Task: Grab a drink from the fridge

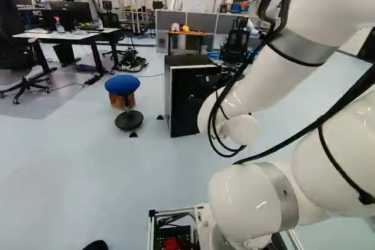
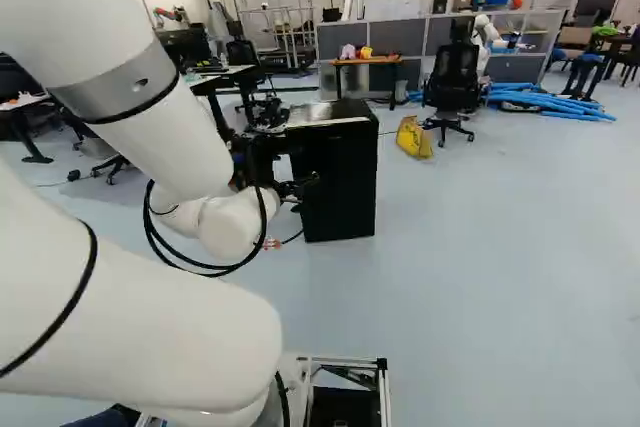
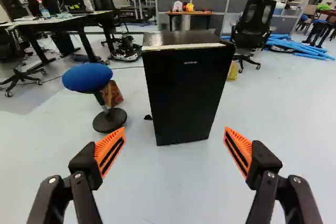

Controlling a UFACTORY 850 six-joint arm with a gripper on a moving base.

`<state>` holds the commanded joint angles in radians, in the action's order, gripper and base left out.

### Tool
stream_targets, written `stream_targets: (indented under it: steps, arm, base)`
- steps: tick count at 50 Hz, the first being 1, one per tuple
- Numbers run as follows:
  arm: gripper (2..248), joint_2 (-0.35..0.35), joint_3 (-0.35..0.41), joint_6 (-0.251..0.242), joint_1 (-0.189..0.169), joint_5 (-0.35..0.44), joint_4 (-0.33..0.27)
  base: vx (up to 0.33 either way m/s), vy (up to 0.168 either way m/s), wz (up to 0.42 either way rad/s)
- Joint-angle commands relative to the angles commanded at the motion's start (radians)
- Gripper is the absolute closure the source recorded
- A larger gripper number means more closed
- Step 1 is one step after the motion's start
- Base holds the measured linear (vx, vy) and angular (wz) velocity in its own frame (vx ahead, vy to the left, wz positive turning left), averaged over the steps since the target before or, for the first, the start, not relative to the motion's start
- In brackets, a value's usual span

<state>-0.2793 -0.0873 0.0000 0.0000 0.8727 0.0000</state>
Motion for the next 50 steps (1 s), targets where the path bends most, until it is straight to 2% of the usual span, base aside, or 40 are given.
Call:
stream_targets:
  steps: [31,50]
  arm:
    - [3,0.000,0.000,0.000,0.000,0.000,0.000]
    - [3,0.000,0.000,0.000,0.000,0.000,0.000]
  base:
    - [0.113,-0.037,0.205]
    - [0.118,-0.070,0.035]
